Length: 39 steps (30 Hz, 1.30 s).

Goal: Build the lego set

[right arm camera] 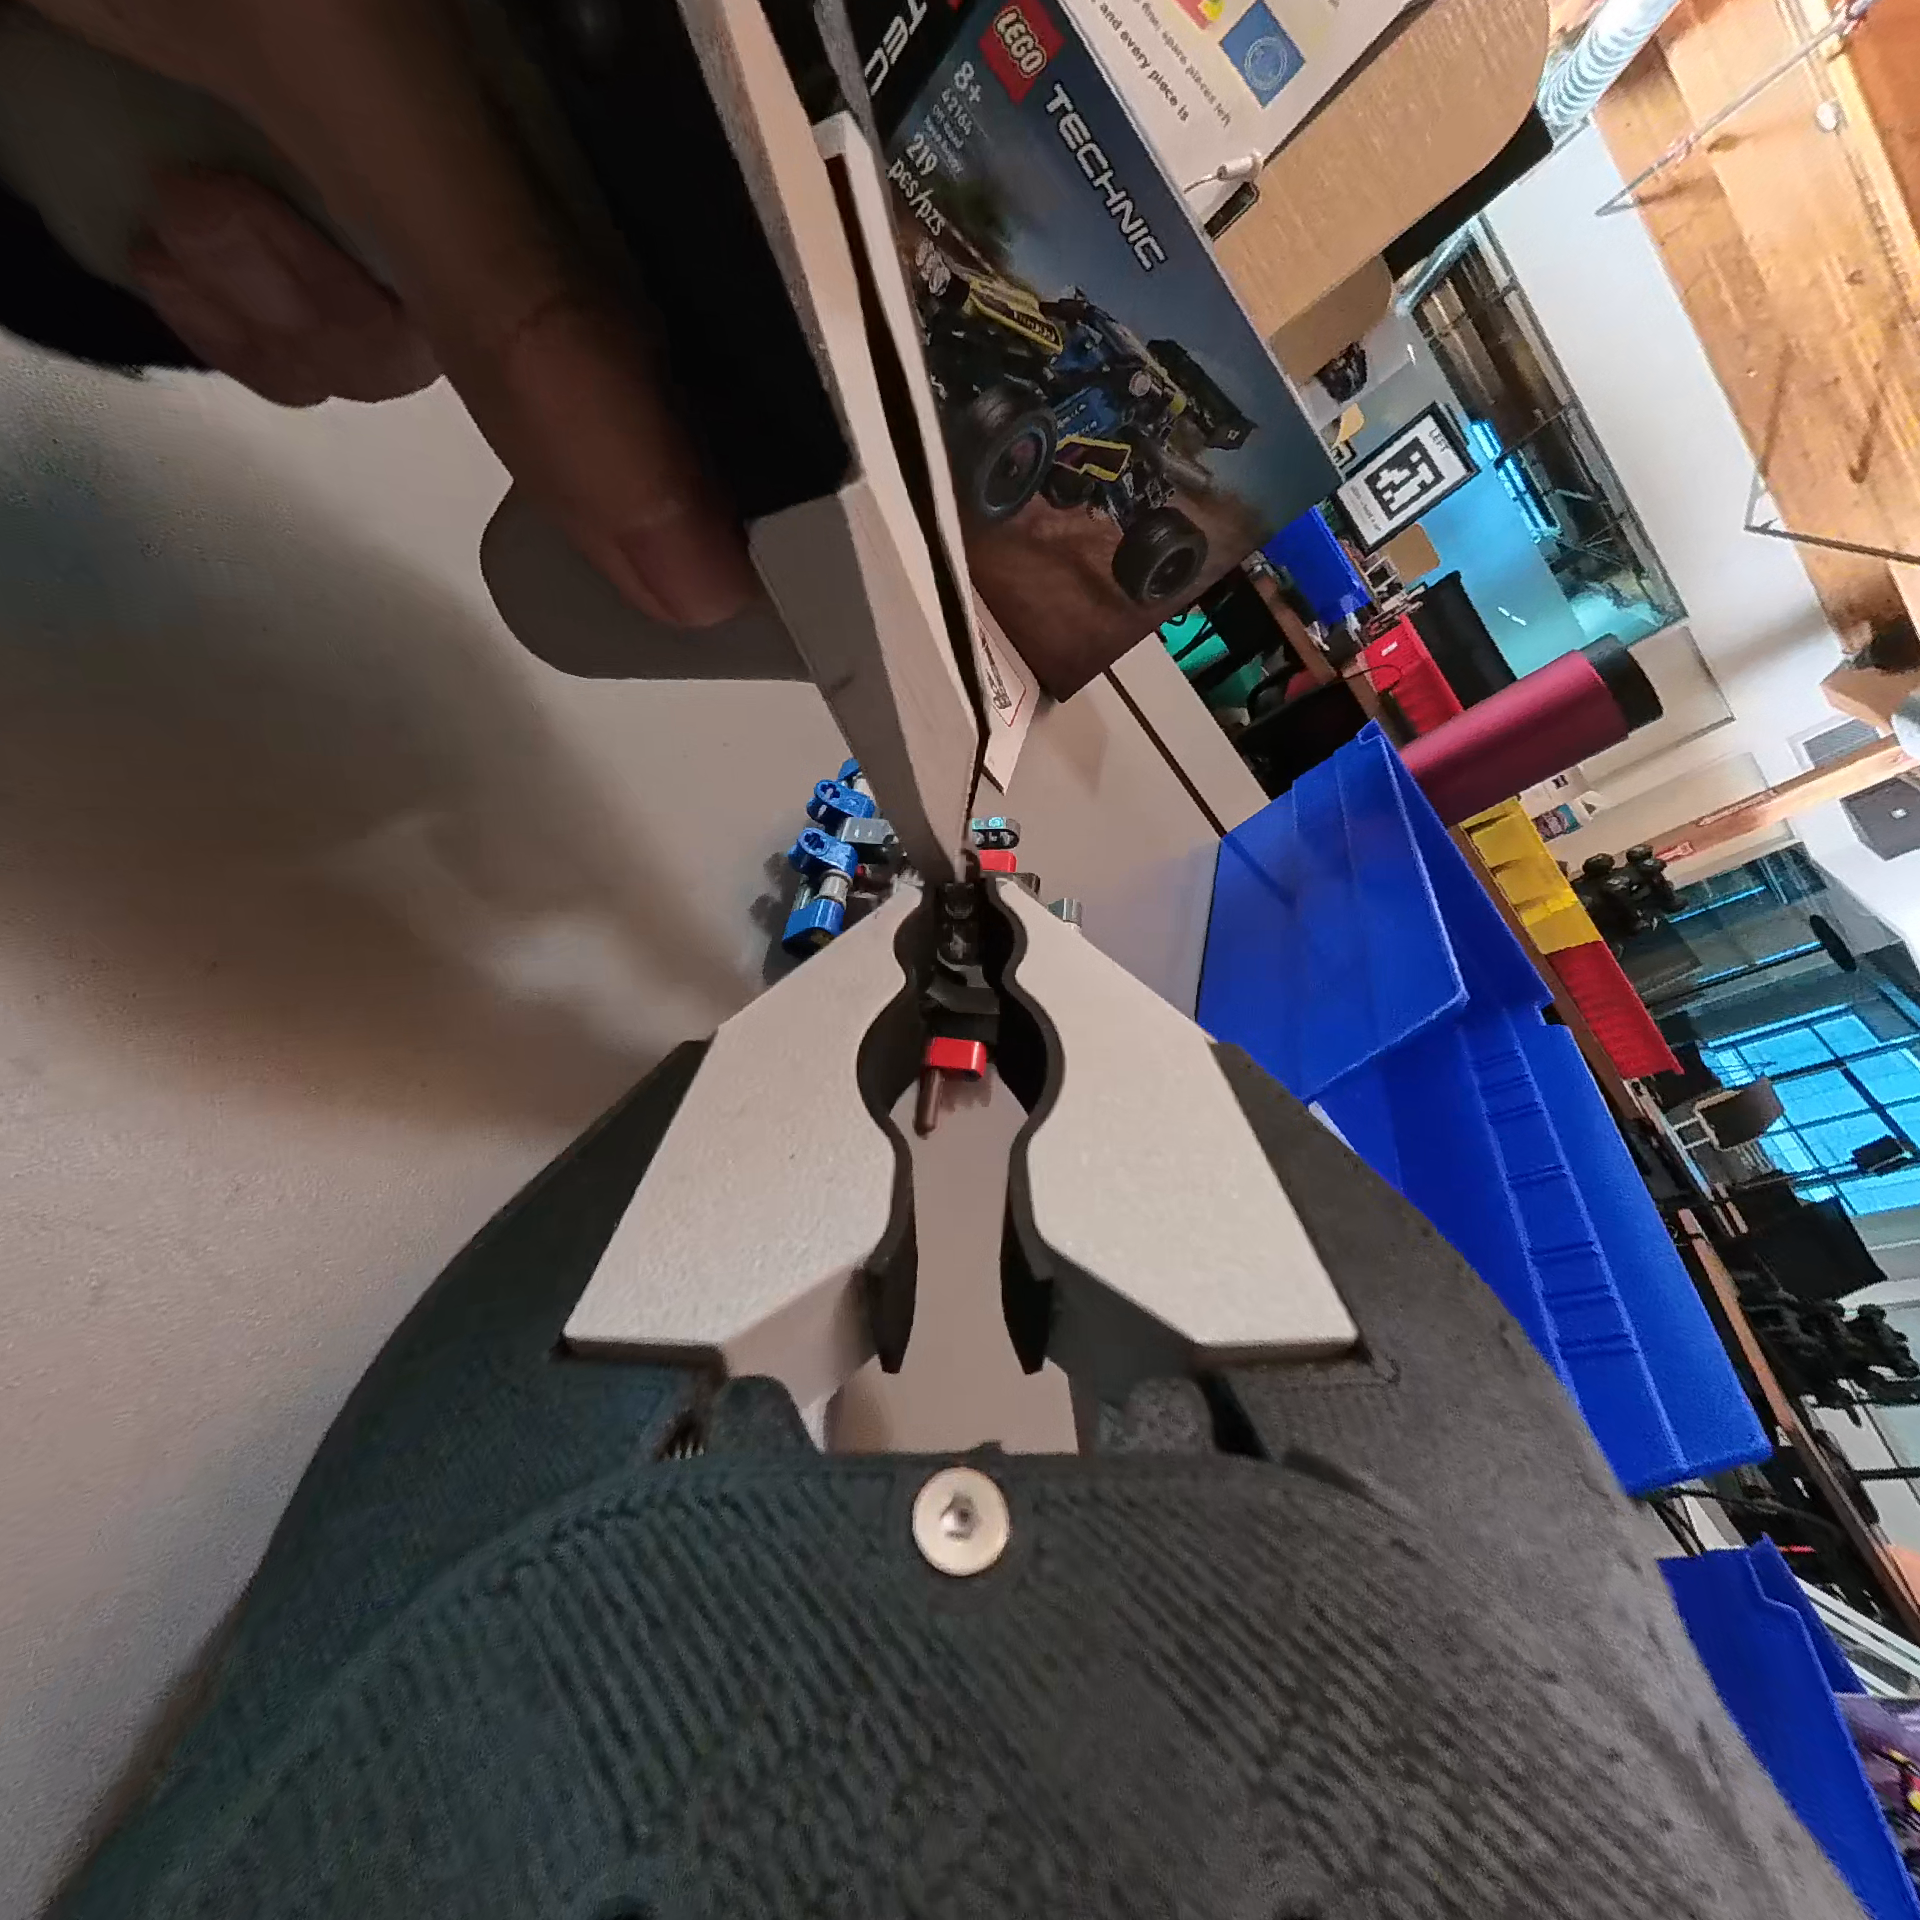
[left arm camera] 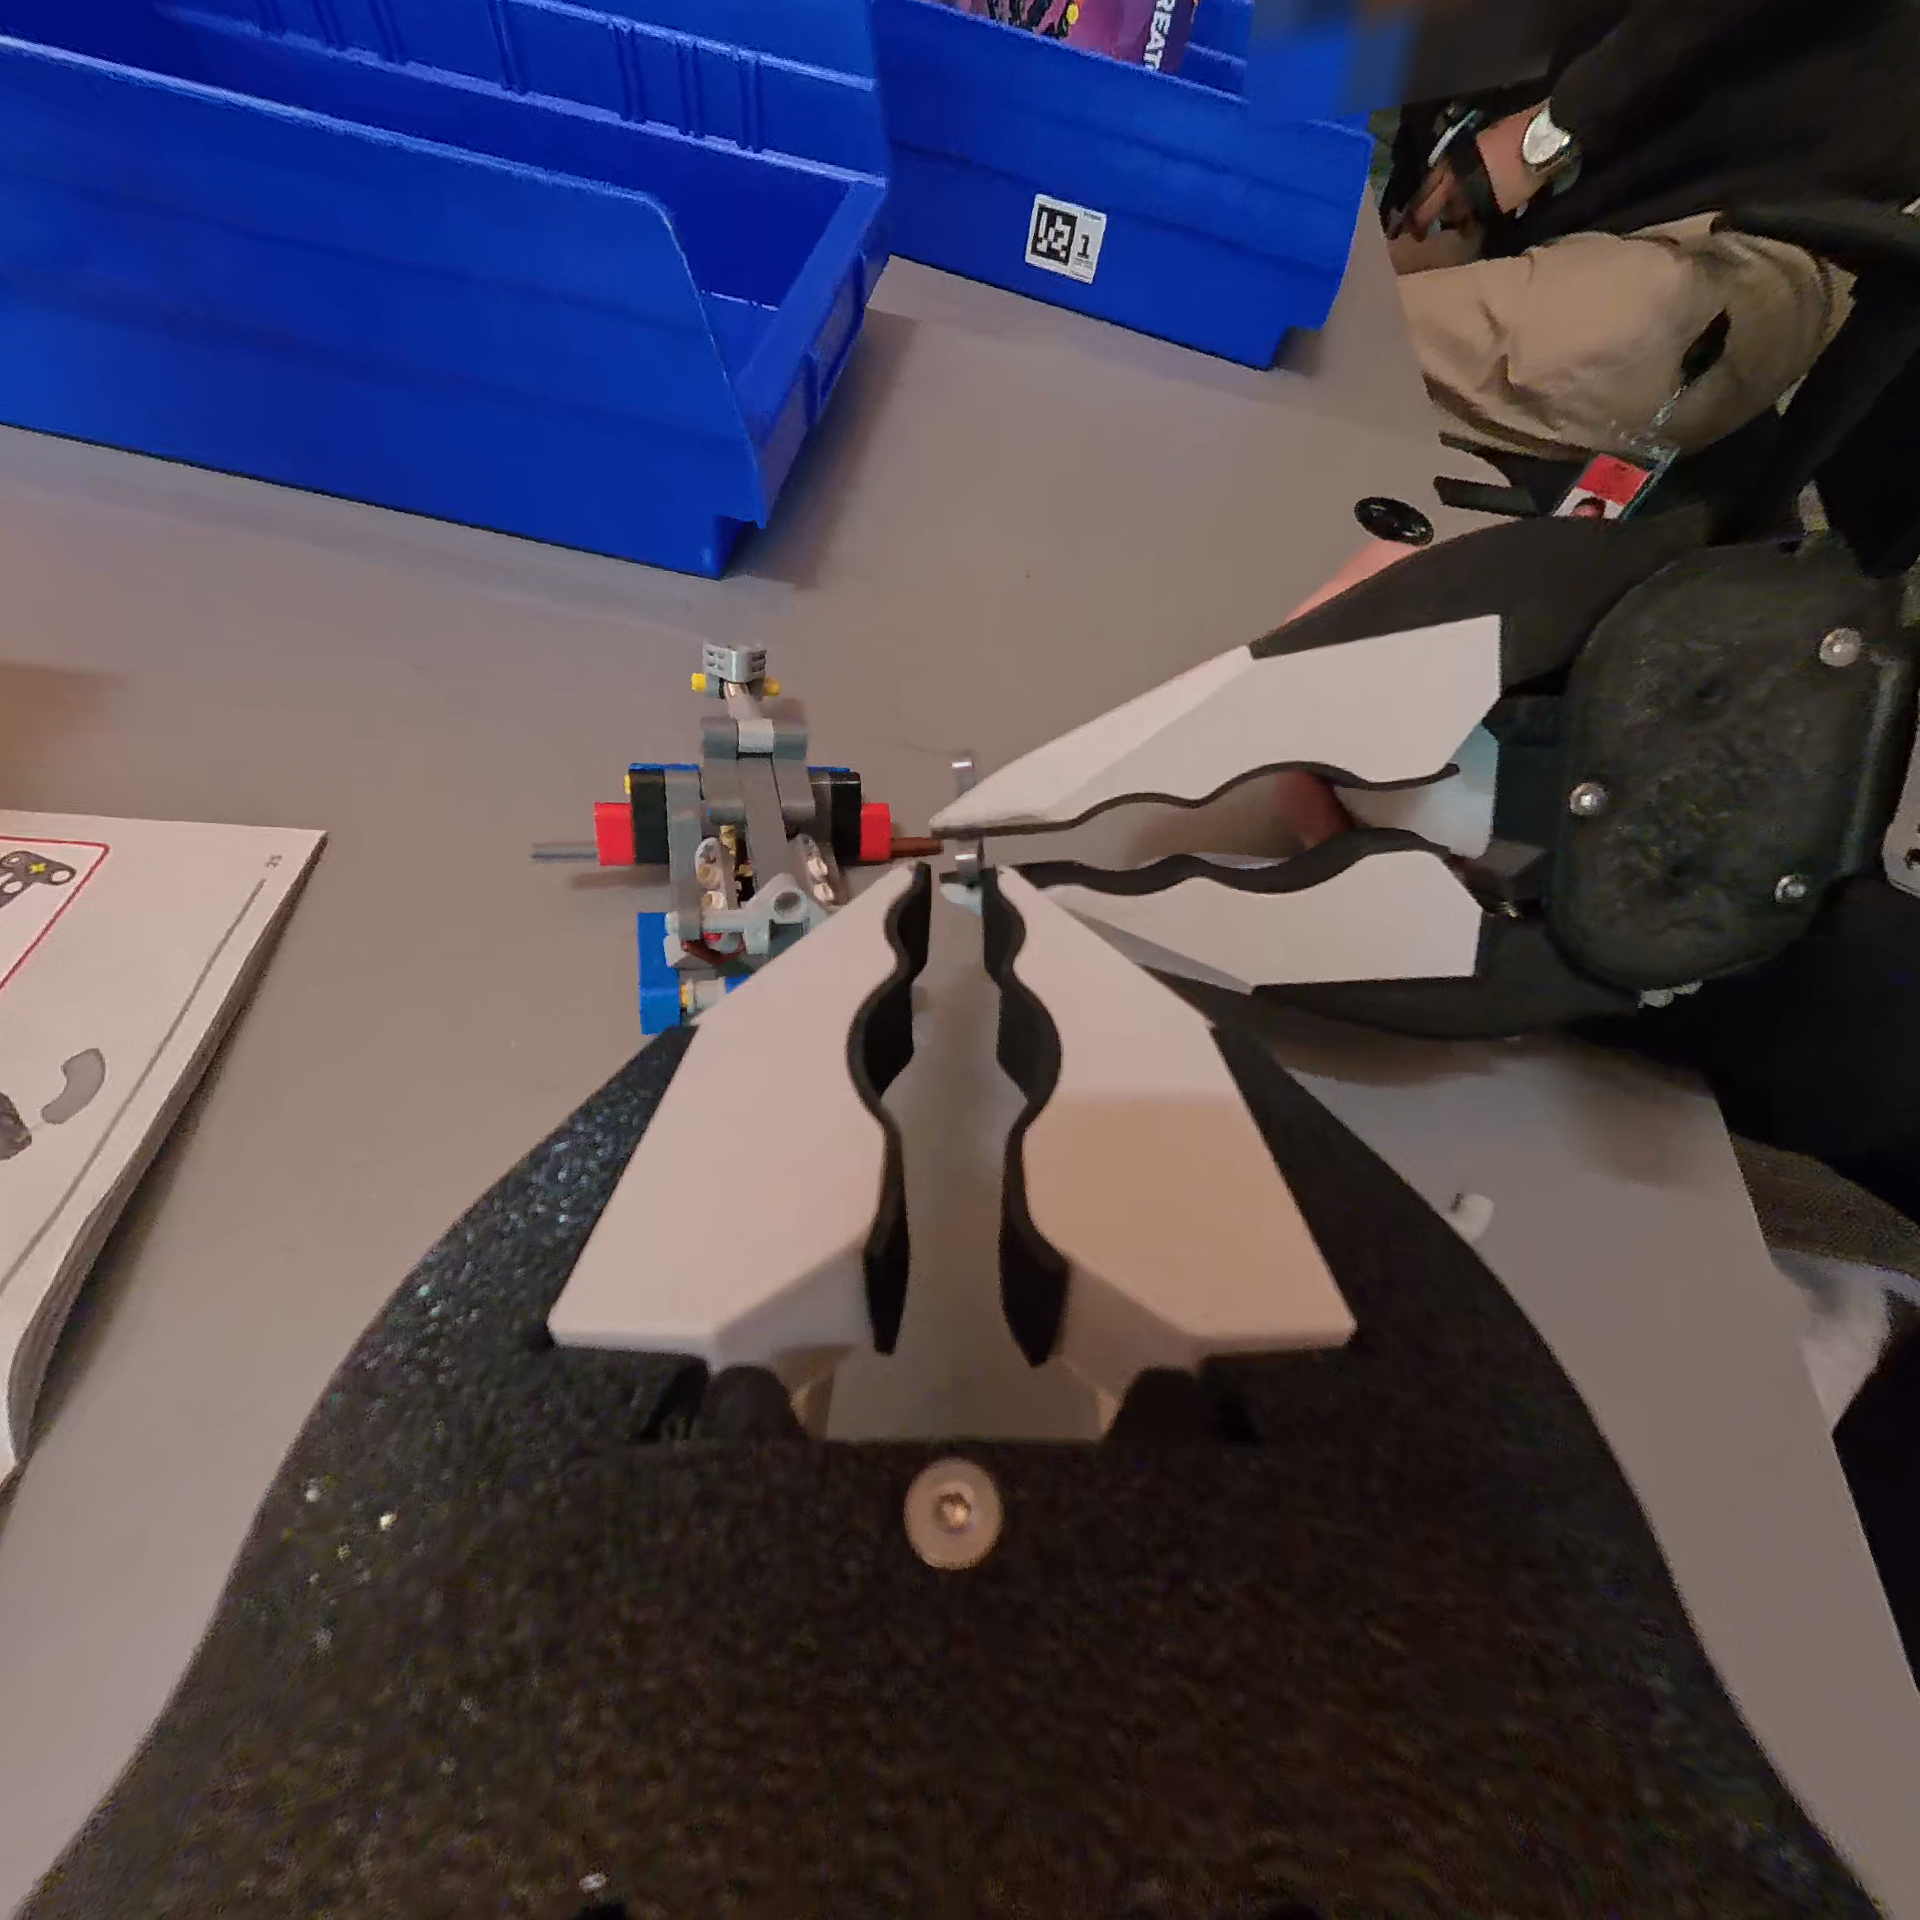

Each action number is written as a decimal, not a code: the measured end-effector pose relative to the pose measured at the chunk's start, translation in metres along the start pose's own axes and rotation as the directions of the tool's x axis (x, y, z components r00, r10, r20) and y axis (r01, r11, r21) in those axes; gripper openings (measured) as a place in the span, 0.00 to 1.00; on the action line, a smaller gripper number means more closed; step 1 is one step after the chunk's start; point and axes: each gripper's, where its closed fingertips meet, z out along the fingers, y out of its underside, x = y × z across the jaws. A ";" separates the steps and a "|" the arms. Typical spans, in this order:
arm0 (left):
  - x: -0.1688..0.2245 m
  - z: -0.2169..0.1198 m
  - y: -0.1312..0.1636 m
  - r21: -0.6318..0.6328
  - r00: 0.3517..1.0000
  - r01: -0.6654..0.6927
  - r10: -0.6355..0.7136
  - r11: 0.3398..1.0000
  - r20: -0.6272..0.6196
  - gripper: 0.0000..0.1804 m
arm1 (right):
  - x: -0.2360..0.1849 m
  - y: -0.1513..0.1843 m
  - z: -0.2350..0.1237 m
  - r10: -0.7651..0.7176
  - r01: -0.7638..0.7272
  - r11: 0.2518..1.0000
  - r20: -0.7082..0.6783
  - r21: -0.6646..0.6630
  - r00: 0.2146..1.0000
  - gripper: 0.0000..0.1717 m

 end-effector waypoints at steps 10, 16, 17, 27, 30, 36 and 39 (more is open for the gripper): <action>0.003 0.001 0.001 0.007 1.000 -0.017 0.017 1.000 -0.005 0.00 | -0.003 0.001 0.000 0.006 -0.006 1.000 0.027 0.009 1.000 0.02; 0.003 0.001 0.002 0.014 1.000 0.005 -0.005 1.000 -0.003 0.00 | -0.003 0.000 0.000 0.001 -0.002 1.000 0.023 0.014 1.000 0.02; 0.003 0.001 0.001 0.018 1.000 0.025 -0.025 1.000 -0.002 0.00 | -0.002 -0.001 0.000 -0.002 0.001 1.000 0.014 0.019 1.000 0.03; 0.000 0.003 0.004 0.028 0.994 0.108 -0.109 0.994 0.008 0.00 | -0.004 0.003 0.002 -0.050 0.050 0.999 0.030 -0.007 0.998 0.03; -0.001 0.001 0.003 0.035 0.998 0.056 -0.057 0.998 0.013 0.01 | -0.003 0.003 0.004 -0.005 0.004 1.000 0.058 0.012 0.998 0.02; -0.035 -0.007 0.014 -0.049 0.958 -0.170 0.177 0.984 0.226 0.16 | -0.001 0.011 0.013 -0.001 0.003 1.000 0.091 -0.018 0.996 0.02; -0.040 -0.006 0.014 -0.054 0.951 -0.184 0.192 0.981 0.243 0.14 | -0.004 0.015 0.016 -0.004 0.009 0.999 0.101 -0.046 0.995 0.02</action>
